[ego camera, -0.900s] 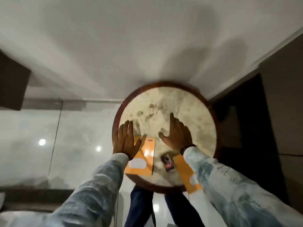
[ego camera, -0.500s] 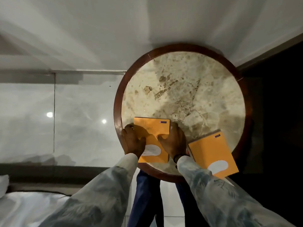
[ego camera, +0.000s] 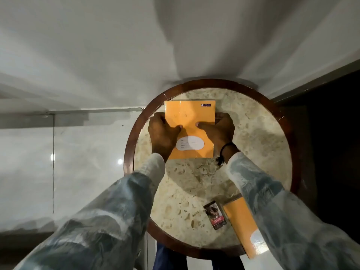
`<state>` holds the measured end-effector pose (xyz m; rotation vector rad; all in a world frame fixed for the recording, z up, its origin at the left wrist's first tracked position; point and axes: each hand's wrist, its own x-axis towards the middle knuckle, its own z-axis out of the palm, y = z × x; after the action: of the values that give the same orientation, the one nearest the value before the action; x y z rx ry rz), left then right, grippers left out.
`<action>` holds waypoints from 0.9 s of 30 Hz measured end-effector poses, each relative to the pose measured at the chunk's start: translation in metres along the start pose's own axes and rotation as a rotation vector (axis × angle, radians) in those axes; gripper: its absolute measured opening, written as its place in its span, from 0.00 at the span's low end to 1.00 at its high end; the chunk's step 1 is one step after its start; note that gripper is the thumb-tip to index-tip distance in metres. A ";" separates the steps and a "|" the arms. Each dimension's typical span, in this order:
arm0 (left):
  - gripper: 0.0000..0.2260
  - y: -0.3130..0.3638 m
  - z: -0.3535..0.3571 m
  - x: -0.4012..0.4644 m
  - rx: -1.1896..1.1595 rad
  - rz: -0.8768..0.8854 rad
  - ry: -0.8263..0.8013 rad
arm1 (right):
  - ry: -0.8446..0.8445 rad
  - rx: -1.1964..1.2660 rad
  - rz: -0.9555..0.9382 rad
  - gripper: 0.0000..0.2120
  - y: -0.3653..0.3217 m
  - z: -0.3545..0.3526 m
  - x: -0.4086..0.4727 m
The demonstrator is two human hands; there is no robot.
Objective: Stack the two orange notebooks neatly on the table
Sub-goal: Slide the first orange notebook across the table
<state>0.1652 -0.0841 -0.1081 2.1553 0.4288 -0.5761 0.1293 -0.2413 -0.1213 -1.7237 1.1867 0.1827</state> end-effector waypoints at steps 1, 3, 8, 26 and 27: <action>0.24 0.006 0.003 0.008 0.021 -0.002 -0.013 | 0.014 0.002 -0.018 0.27 -0.003 0.001 0.008; 0.28 0.012 0.013 0.017 0.153 0.034 0.000 | 0.029 -0.021 -0.045 0.25 -0.003 0.003 0.020; 0.30 0.003 0.029 -0.002 0.336 0.119 0.156 | 0.054 -0.030 -0.089 0.30 0.022 -0.017 0.013; 0.23 -0.074 0.189 -0.335 0.290 -0.398 -0.236 | -0.127 -0.772 -0.063 0.42 0.255 -0.224 -0.135; 0.22 -0.076 0.195 -0.336 0.253 -0.414 -0.198 | -0.114 -0.740 -0.057 0.43 0.261 -0.226 -0.136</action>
<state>-0.2019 -0.2300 -0.0809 2.2278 0.7323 -1.1164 -0.2274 -0.3396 -0.0946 -2.3371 1.0458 0.7497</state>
